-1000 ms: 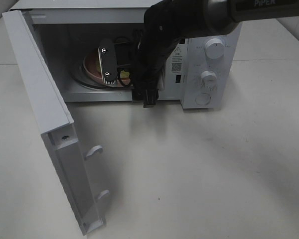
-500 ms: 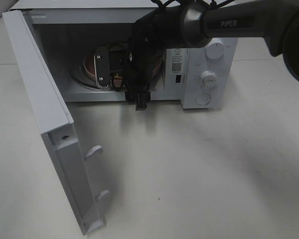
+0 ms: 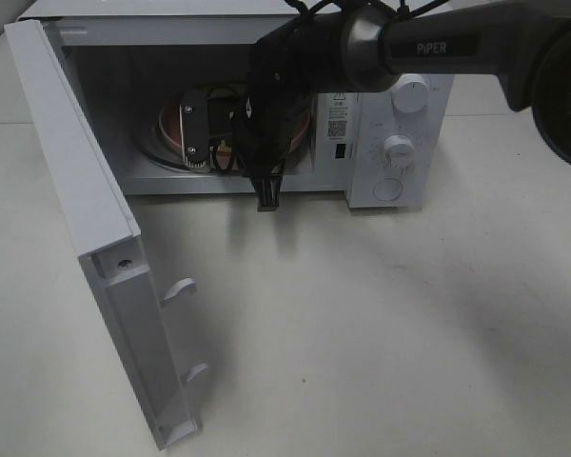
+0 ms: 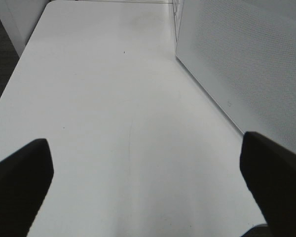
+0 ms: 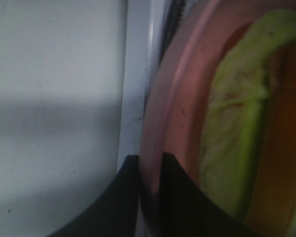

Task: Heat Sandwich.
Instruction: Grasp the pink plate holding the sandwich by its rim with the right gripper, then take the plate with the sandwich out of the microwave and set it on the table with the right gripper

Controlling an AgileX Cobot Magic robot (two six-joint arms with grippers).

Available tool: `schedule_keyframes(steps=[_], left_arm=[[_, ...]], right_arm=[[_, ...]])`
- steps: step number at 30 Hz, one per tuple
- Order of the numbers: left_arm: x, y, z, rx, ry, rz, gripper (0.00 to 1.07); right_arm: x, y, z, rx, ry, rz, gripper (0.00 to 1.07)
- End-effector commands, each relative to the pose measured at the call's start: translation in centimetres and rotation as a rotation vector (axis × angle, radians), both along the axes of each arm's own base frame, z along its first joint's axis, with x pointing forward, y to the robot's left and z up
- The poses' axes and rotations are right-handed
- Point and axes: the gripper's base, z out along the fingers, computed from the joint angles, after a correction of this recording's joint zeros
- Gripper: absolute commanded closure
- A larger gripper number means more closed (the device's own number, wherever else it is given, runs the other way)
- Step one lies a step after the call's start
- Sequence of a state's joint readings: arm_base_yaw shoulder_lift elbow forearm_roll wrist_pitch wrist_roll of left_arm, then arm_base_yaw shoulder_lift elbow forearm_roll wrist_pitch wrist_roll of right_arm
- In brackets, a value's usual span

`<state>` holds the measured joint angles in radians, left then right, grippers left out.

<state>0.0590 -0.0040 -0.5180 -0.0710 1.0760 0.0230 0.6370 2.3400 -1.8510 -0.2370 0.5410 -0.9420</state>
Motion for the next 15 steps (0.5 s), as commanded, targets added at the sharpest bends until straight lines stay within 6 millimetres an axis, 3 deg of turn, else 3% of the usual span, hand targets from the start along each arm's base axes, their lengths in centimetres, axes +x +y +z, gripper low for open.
schedule_keyframes(steps=[1,15], left_arm=[[-0.24,0.02,-0.01,0.005,-0.02,0.003,0.09],[-0.24,0.03,-0.01,0.007,-0.02,0.004,0.09]], right_arm=[[-0.27,-0.07,-0.01,-0.005,0.032,-0.024,1.07],[-0.48,-0.28,0.42,-0.06,0.031,0.045,1.07]])
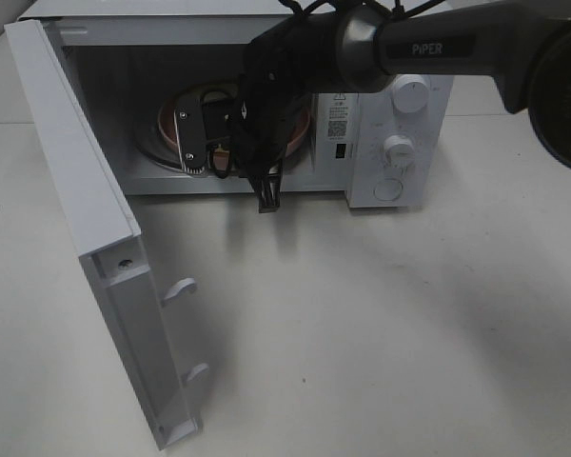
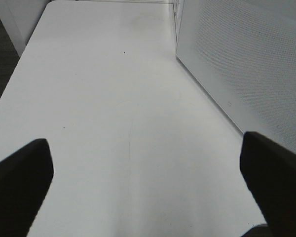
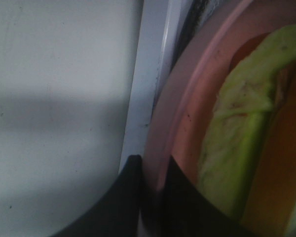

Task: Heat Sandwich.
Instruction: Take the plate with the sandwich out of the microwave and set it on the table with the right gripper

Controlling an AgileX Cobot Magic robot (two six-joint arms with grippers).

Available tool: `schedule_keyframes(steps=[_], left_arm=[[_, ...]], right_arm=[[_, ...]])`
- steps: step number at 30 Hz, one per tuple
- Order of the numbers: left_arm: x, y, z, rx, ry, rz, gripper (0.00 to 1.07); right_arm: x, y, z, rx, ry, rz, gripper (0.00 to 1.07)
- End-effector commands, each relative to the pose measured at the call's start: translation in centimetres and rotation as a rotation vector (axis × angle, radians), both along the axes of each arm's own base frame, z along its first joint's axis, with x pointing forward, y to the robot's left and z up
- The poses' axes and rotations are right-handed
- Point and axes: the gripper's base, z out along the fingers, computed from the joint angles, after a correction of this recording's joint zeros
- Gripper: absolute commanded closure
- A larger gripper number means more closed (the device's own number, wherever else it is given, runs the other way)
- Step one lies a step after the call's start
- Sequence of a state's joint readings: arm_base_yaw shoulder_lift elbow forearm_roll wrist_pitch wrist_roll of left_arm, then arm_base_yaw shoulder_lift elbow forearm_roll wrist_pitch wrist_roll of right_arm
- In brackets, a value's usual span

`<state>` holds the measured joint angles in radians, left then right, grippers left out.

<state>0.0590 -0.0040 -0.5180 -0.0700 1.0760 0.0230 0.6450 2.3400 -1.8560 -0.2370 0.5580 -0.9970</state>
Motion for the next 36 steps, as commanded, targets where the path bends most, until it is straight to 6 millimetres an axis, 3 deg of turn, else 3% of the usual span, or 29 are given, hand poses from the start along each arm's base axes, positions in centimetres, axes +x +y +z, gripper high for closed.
schedule_keyframes(steps=[1,4,11,36], left_arm=[[-0.2,0.0,0.0,0.006,-0.02,0.004,0.09],[-0.2,0.0,0.0,0.006,-0.02,0.004,0.09],[-0.2,0.0,0.0,0.006,-0.02,0.004,0.09],[-0.2,0.0,0.0,0.006,-0.02,0.004,0.09]], right_arm=[[-0.2,-0.6,0.3,-0.025,0.032,-0.007,1.07],[-0.3,-0.6,1.5,-0.034,0.01,0.026,1.07],[-0.9,-0.9,2.2,-0.06,0.018,0.089,1.07],[-6.1,-3.5,5.8,-0.096,0.002,0.329,1.07]])
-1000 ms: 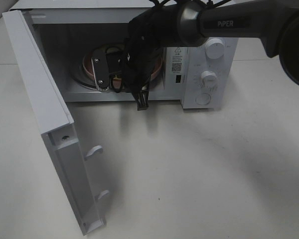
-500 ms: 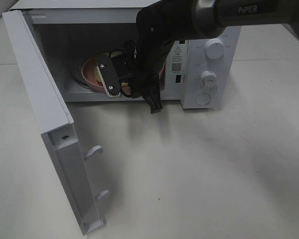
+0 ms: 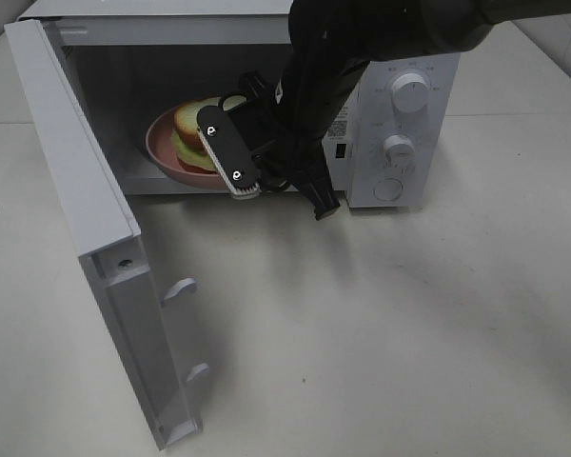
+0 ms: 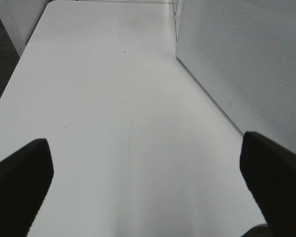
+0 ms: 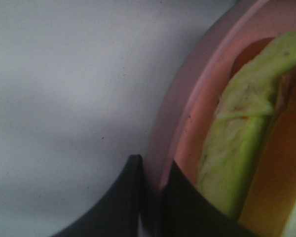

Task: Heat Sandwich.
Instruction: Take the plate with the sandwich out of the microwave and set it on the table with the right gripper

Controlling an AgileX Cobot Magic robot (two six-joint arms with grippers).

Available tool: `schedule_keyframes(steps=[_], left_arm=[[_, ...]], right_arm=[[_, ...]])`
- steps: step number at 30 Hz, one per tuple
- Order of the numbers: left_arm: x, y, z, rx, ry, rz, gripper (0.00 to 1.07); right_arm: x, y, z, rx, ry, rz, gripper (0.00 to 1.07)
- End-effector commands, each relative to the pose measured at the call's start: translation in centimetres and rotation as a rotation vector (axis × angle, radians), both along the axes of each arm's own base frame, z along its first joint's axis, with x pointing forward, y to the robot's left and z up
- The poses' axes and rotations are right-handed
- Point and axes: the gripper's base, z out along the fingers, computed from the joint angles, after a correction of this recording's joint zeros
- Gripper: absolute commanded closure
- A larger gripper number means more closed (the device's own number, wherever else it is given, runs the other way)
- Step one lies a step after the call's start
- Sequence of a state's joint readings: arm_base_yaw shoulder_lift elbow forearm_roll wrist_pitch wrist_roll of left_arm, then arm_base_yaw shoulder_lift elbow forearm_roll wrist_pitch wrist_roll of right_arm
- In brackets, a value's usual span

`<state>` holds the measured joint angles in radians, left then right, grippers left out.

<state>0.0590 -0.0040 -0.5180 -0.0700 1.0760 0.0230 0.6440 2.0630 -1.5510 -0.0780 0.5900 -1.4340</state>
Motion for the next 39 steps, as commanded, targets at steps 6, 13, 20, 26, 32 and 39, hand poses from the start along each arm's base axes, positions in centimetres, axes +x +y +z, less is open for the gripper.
schedule_keyframes(steps=[6,13,20,26,32,39], left_arm=[[-0.2,0.0,0.0,0.006,-0.02,0.004,0.09],[-0.2,0.0,0.0,0.006,-0.02,0.004,0.09],[-0.2,0.0,0.0,0.006,-0.02,0.004,0.09],[-0.2,0.0,0.0,0.006,-0.02,0.004,0.09],[-0.2,0.0,0.0,0.006,-0.02,0.004,0.09],[-0.2,0.0,0.0,0.006,-0.02,0.004,0.09]], right_arm=[[-1.6,-1.2,2.1,0.028,-0.04,0.021,1.07],[-3.6,-2.1,3.2,0.055,-0.073,0.035,1.07],[-5.3,-3.3,3.5,0.053,-0.066,0.033,1.07],[-6.7,-4.4,4.3,0.071,-0.089,0.034,1.07],[-8.5,-5.3,4.8,0.07,-0.078,0.036,1.07],[-10.1,-6.5,5.1,0.068,-0.077,0.036,1.07]])
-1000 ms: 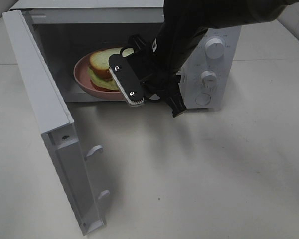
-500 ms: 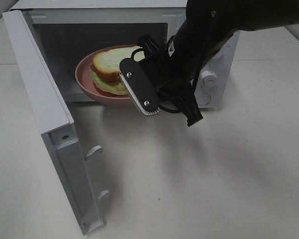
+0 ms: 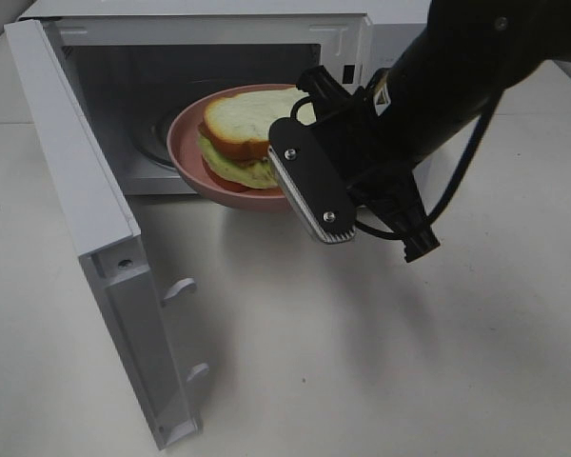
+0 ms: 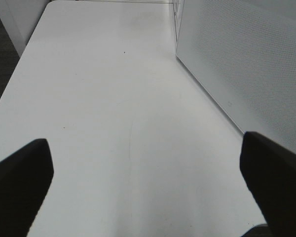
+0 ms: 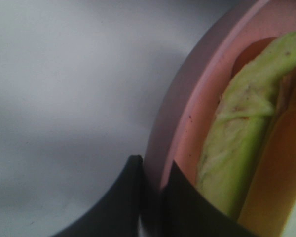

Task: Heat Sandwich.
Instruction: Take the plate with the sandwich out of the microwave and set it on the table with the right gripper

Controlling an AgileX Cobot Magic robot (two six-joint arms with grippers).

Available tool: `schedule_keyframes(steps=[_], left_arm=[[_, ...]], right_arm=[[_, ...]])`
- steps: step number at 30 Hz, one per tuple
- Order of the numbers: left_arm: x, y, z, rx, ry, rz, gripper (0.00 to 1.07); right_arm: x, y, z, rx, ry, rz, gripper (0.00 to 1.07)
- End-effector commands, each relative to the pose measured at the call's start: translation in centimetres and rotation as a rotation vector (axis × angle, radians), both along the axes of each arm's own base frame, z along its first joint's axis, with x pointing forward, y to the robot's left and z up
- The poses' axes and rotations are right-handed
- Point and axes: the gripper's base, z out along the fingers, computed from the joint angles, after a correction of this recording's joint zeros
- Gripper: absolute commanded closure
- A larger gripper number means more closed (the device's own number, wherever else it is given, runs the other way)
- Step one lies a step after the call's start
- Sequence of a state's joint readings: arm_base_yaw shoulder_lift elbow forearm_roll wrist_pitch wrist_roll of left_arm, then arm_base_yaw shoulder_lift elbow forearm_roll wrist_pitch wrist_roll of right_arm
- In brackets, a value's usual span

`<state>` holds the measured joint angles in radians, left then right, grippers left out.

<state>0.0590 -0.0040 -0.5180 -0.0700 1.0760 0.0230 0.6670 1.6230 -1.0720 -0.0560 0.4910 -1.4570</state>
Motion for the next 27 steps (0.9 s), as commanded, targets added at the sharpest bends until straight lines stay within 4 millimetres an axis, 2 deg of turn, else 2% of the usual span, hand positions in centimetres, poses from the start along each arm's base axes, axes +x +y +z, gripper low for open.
schedule_keyframes(steps=[1,11,17,27], left_arm=[[-0.2,0.0,0.0,0.006,-0.02,0.004,0.09],[-0.2,0.0,0.0,0.006,-0.02,0.004,0.09],[-0.2,0.0,0.0,0.006,-0.02,0.004,0.09],[-0.2,0.0,0.0,0.006,-0.02,0.004,0.09]], right_arm=[[-0.8,-0.7,1.0,0.024,-0.039,-0.003,1.07],[-3.5,-2.9,1.5,0.036,-0.055,-0.014,1.07],[-4.5,-4.0,1.5,0.023,-0.054,-0.045,1.07],[-7.2,-6.5,1.3,0.015,-0.05,-0.109,1.07]])
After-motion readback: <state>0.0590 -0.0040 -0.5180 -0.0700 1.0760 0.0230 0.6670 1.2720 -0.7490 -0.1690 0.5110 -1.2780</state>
